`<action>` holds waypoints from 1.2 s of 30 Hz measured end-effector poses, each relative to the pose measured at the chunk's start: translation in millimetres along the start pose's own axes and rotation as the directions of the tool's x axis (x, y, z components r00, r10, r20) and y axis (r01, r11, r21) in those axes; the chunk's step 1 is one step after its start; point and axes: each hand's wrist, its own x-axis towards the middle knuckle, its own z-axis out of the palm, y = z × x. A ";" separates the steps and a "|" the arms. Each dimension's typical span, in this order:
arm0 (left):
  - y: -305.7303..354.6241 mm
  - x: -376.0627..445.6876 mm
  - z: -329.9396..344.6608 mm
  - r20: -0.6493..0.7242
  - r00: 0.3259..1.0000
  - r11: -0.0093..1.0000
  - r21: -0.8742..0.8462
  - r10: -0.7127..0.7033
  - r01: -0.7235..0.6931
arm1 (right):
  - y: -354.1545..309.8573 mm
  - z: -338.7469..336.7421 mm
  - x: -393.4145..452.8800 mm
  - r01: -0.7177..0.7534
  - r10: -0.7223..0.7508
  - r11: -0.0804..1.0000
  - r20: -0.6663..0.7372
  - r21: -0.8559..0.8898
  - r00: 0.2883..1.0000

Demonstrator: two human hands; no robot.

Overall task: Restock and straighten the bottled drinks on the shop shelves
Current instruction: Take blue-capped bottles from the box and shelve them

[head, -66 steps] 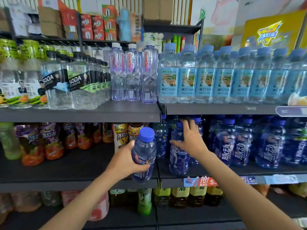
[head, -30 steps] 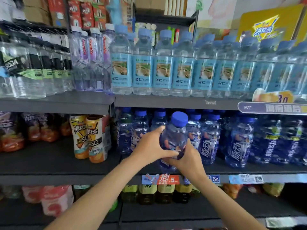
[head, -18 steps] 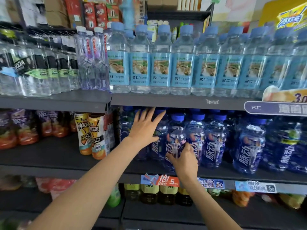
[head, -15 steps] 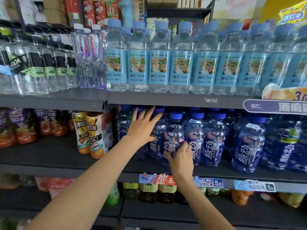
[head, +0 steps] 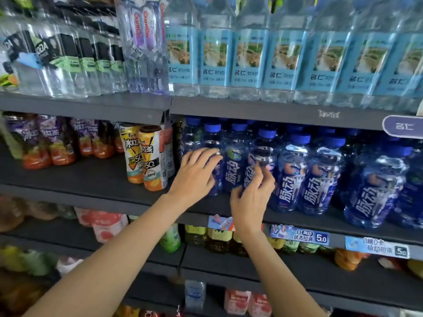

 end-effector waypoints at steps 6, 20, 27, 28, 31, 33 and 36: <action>-46.4 -125.0 -41.7 0.056 0.966 0.952 -0.163 -0.253 0.259 | -98.2 24.1 -19.0 0.335 -0.374 0.908 0.122 0.252 0.920; -248.7 -557.0 -259.7 0.347 0.038 0.071 0.083 -0.937 0.994 | -388.4 209.1 -349.3 0.516 -0.680 0.626 0.733 0.585 -0.006; -308.9 -694.3 -345.9 0.327 -0.245 -0.172 0.237 -0.913 0.956 | -474.7 289.6 -459.8 0.385 -0.486 0.737 0.831 0.555 -0.269; -318.7 -709.4 -350.4 0.312 -0.280 -0.215 0.228 -0.908 0.950 | -483.4 301.9 -473.1 0.378 -0.461 0.746 0.834 0.549 -0.302; -352.3 -748.4 -354.1 0.313 -0.358 -0.292 0.237 -0.880 0.926 | -502.9 345.2 -512.1 0.365 -0.373 0.773 0.838 0.518 -0.399; -382.0 -773.9 -350.6 0.340 -0.383 -0.303 0.265 -0.859 0.915 | -514.7 379.6 -537.8 0.354 -0.322 0.792 0.833 0.497 -0.450; -437.5 -809.2 -340.3 0.384 -0.414 -0.316 0.294 -0.825 0.902 | -528.4 439.3 -579.1 0.345 -0.237 0.823 0.825 0.451 -0.514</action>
